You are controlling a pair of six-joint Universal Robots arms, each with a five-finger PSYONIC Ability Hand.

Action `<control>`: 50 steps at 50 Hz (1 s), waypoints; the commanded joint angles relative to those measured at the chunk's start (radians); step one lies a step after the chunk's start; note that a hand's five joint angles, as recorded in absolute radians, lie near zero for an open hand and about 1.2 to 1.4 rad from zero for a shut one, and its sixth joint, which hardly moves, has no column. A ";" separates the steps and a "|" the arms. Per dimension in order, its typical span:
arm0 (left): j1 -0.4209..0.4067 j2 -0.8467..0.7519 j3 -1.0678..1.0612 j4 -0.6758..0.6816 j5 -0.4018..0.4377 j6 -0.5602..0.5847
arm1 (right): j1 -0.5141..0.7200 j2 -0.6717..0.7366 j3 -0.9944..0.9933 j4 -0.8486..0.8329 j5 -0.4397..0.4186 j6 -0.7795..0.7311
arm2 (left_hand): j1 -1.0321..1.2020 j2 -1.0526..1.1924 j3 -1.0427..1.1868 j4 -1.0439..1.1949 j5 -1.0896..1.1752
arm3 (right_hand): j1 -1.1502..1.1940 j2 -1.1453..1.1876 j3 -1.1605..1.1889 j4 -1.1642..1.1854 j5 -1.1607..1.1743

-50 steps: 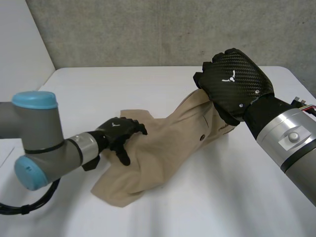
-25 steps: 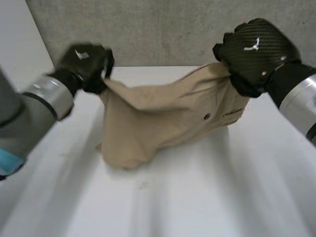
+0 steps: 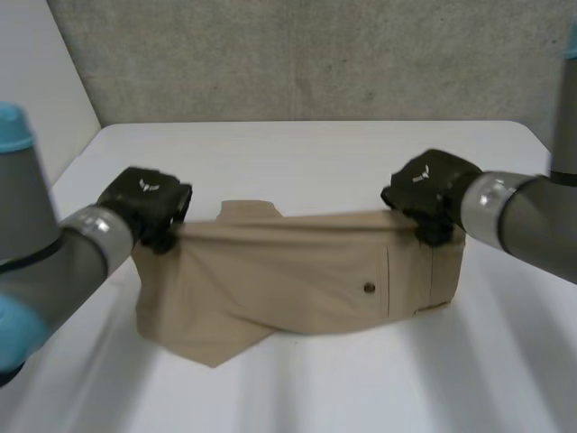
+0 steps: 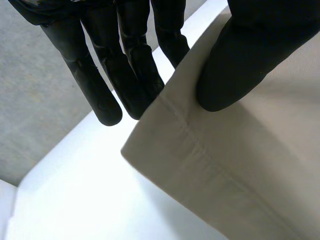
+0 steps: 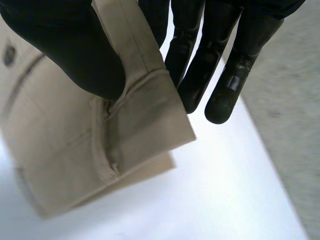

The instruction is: Fold the shorts.

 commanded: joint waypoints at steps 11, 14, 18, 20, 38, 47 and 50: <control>-0.066 -0.143 0.486 0.942 -0.067 0.027 | 0.039 0.172 -0.453 -1.033 0.123 0.200 | 0.255 0.201 0.208 0.197 0.262 | 0.426 0.226 0.220 0.208 0.244; -0.074 -0.104 0.414 0.932 -0.070 0.027 | 0.036 0.144 -0.388 -1.041 0.117 0.201 | 0.255 0.201 0.208 0.197 0.262 | 0.426 0.226 0.220 0.208 0.244; -0.071 -0.095 0.319 0.901 -0.075 0.023 | 0.034 0.122 -0.275 -1.038 0.094 0.207 | 0.255 0.201 0.208 0.197 0.262 | 0.426 0.226 0.220 0.208 0.244; -0.070 -0.093 0.253 0.878 -0.076 0.026 | 0.033 0.119 -0.203 -1.038 0.085 0.209 | 0.255 0.201 0.208 0.197 0.262 | 0.426 0.226 0.220 0.208 0.244; -0.134 -0.290 -0.203 0.762 -0.075 0.064 | 0.042 0.268 0.196 -0.697 0.091 0.134 | 0.255 0.201 0.208 0.197 0.262 | 0.426 0.226 0.220 0.208 0.244; -0.151 -0.121 -0.302 0.487 -0.182 0.112 | 0.036 0.078 0.351 -0.621 0.083 0.094 | 0.255 0.201 0.208 0.197 0.262 | 0.426 0.226 0.220 0.208 0.244; -0.157 -0.019 -0.357 0.365 -0.244 0.112 | 0.034 -0.002 0.403 -0.469 0.079 0.033 | 0.255 0.201 0.208 0.197 0.262 | 0.426 0.226 0.220 0.208 0.244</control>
